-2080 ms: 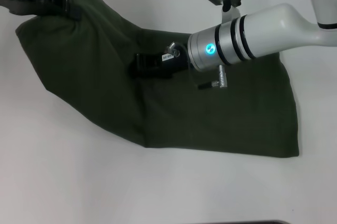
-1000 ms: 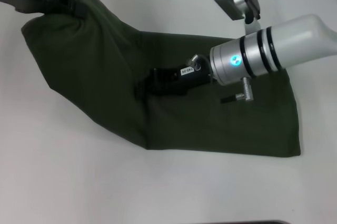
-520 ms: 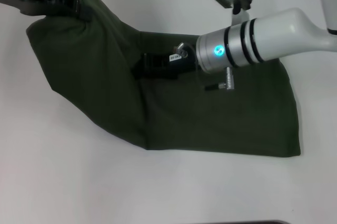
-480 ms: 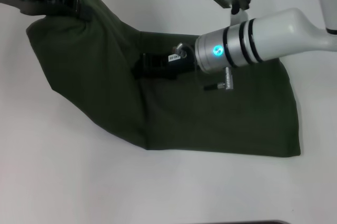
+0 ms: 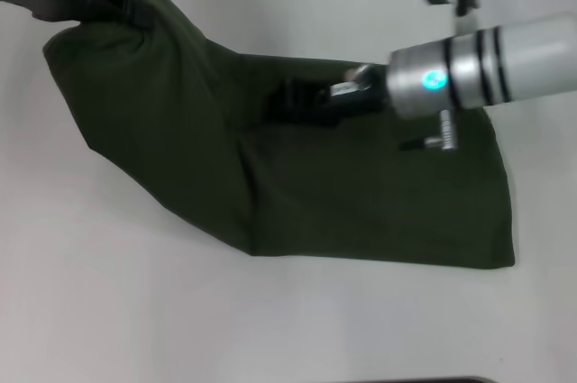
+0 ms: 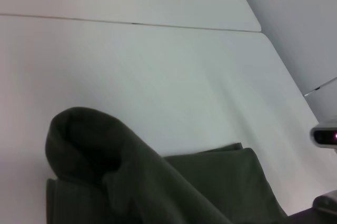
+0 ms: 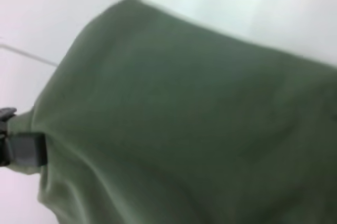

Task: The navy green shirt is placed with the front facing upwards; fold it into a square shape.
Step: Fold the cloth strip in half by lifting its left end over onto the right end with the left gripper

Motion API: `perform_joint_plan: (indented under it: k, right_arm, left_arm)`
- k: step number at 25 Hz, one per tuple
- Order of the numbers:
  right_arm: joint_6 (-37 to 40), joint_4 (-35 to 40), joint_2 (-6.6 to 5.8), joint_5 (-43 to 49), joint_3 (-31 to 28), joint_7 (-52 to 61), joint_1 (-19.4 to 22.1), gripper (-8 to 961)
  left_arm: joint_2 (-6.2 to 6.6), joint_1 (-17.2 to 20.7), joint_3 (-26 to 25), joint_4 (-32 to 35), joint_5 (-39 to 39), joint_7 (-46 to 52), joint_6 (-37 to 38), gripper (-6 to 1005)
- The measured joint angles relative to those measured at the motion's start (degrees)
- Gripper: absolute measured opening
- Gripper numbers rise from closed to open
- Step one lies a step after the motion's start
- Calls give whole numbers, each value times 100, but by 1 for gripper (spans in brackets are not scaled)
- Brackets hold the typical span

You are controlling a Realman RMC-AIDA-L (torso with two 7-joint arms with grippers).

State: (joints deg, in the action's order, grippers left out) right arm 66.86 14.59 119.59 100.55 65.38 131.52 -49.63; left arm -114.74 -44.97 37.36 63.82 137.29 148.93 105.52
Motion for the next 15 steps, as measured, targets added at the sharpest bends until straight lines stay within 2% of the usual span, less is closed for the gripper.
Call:
perform_joint_plan:
  k: [3, 6, 9, 12, 15]
  right_arm:
    - [225, 693, -106, 50, -6, 144, 666, 19]
    - [423, 1080, -345, 74, -75, 128, 1222, 19]
    - [587, 1254, -590, 74, -94, 80, 1538, 19]
    - [1067, 1253, -761, 213, -42, 111, 1559, 20]
    - [1326, 1245, -762, 430, -38, 239, 1387, 20]
  left_arm:
    - [-5, -13, -21, -1, 0, 26, -3, 68]
    - [-9, -26, -12, -1, 0, 68, -18, 68]
    - [-6, -45, -26, -8, 0, 120, -30, 68]
    - [-4, -49, -33, -10, 0, 160, -45, 68]
    - [-1, -59, -14, -10, 0, 185, -31, 68]
